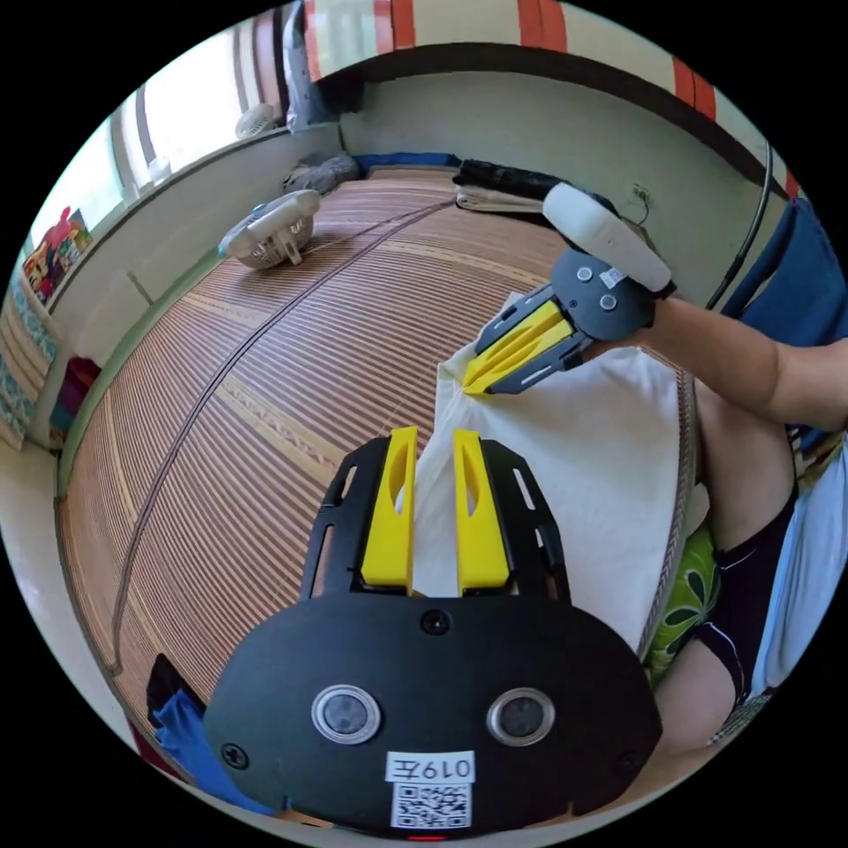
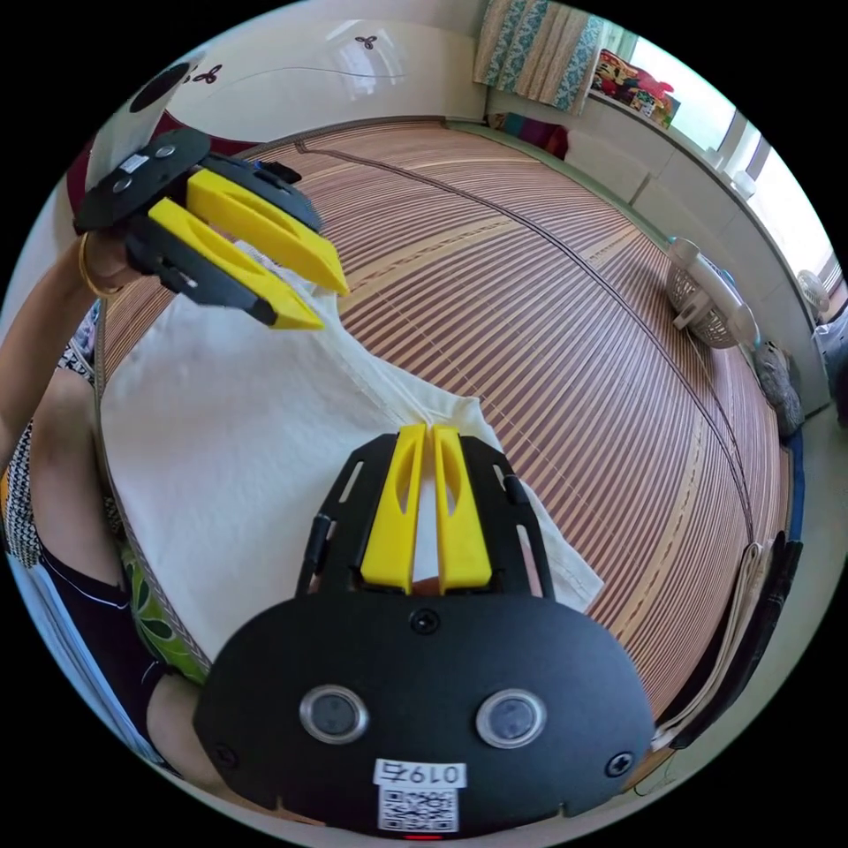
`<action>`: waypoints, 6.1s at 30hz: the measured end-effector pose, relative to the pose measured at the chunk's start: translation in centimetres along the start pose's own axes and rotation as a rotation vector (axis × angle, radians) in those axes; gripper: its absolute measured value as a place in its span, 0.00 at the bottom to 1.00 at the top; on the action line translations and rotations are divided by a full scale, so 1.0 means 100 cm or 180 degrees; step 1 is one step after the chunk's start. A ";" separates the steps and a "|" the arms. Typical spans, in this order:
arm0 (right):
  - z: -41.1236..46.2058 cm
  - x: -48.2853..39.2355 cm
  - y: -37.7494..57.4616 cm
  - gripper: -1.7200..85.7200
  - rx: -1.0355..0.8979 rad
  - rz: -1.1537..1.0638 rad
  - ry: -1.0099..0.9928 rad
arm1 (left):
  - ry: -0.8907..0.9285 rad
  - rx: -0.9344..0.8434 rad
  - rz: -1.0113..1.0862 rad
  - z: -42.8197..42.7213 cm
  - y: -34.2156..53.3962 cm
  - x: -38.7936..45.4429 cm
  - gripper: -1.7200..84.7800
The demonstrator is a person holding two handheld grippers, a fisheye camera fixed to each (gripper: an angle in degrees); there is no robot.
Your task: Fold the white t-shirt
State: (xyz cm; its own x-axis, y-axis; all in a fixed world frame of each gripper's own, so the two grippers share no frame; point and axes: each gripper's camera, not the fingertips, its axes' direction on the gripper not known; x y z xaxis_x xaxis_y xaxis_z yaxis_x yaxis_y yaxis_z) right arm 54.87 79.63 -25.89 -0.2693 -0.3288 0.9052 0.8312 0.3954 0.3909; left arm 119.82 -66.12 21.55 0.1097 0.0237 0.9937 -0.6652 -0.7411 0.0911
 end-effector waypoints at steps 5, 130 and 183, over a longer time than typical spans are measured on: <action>-0.002 0.001 -0.002 0.02 -0.0003 -0.0006 0.0037 | -0.0229 -0.0316 0.0282 0.054 -0.032 0.033 0.07; -0.066 -0.021 0.181 0.01 0.0483 0.0372 0.0120 | -0.0871 -0.0214 -0.1770 -0.410 0.326 0.031 0.03; -0.014 -0.423 0.568 0.10 0.0017 -0.1079 0.2309 | -0.1436 -0.0422 -0.0167 -0.382 0.573 0.632 0.10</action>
State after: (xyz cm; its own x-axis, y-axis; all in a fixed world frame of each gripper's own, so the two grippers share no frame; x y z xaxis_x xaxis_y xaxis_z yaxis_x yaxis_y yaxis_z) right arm 114.12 114.82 -42.24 -0.1217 -0.9069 0.4035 0.7580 0.1775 0.6276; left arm 60.47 -81.45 92.12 0.4361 -0.2569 0.8624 -0.7356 -0.6539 0.1771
